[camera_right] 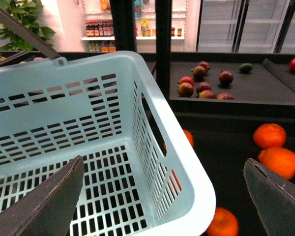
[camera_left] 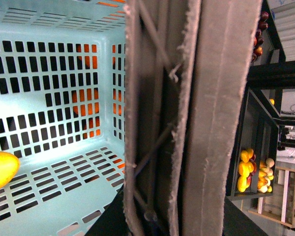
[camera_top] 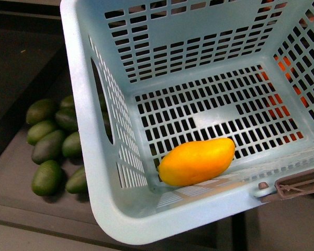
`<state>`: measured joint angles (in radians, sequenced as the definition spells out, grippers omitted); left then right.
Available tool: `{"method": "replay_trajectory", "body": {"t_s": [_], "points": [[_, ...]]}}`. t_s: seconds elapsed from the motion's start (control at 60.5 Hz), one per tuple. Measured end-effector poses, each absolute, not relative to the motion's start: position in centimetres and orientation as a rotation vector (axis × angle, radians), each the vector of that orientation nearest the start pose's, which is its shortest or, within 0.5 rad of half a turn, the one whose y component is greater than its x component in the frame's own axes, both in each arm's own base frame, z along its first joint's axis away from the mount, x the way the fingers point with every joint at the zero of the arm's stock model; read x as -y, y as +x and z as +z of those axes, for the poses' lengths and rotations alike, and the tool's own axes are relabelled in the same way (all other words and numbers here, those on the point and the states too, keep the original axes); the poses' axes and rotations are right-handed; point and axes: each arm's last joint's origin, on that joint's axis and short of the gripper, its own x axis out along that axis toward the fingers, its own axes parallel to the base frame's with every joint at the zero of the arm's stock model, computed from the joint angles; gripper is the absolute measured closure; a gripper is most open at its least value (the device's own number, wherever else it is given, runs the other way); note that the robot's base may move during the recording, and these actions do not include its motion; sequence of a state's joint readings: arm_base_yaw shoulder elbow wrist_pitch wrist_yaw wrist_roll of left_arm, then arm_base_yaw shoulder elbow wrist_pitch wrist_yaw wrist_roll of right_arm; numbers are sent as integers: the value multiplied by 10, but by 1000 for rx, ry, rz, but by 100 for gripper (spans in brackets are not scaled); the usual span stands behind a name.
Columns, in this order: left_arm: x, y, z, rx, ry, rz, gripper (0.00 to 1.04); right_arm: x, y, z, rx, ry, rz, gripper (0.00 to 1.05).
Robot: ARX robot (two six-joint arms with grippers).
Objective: Pick mango and avocado into basket
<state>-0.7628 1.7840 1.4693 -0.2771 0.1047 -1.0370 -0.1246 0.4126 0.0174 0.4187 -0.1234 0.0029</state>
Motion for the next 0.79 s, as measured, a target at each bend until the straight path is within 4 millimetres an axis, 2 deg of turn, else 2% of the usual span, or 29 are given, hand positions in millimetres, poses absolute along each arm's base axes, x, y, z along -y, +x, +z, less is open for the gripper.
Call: {"method": "replay_trajectory", "body": {"t_s": [0.794], "points": [[284, 293, 289, -941, -747, -455, 89, 12, 123, 173, 24, 0, -1, 9]]}}
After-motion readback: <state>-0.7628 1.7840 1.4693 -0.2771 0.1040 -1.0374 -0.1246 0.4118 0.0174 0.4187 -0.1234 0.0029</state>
